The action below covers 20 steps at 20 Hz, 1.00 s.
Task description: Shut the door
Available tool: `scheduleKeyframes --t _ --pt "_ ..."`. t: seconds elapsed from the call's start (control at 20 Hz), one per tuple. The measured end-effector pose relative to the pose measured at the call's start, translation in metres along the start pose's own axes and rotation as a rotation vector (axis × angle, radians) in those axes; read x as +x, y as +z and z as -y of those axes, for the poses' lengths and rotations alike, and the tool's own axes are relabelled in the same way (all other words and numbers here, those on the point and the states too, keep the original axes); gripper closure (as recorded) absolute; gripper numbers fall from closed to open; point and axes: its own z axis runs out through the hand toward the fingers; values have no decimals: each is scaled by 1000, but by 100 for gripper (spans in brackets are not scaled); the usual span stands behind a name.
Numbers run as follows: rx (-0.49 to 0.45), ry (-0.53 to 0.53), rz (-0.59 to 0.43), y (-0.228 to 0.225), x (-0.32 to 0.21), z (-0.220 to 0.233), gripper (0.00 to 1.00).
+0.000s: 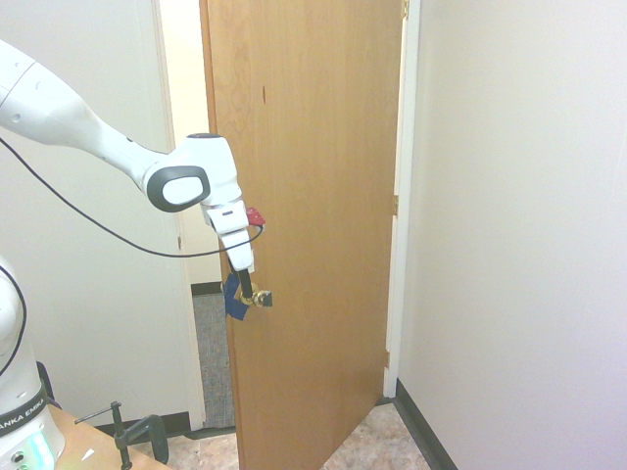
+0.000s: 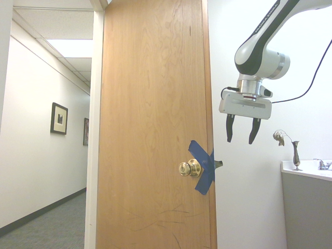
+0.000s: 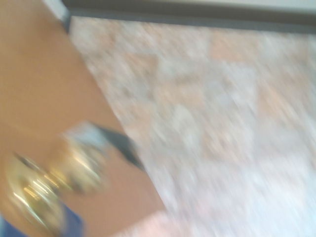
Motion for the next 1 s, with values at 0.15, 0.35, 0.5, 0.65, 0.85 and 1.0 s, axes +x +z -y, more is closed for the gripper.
scheduleKeyframes --t 0.15,0.35,0.5,0.65,0.85,1.0 --pt "89 -59 -34 28 -12 43 0" --pt "153 -216 -38 64 -64 137 0" --pt "187 -352 -75 78 -119 210 0" --pt "202 -437 -99 65 -162 268 0" --pt "194 -503 -89 65 -202 323 0" --pt "180 -516 -85 89 -204 350 0"
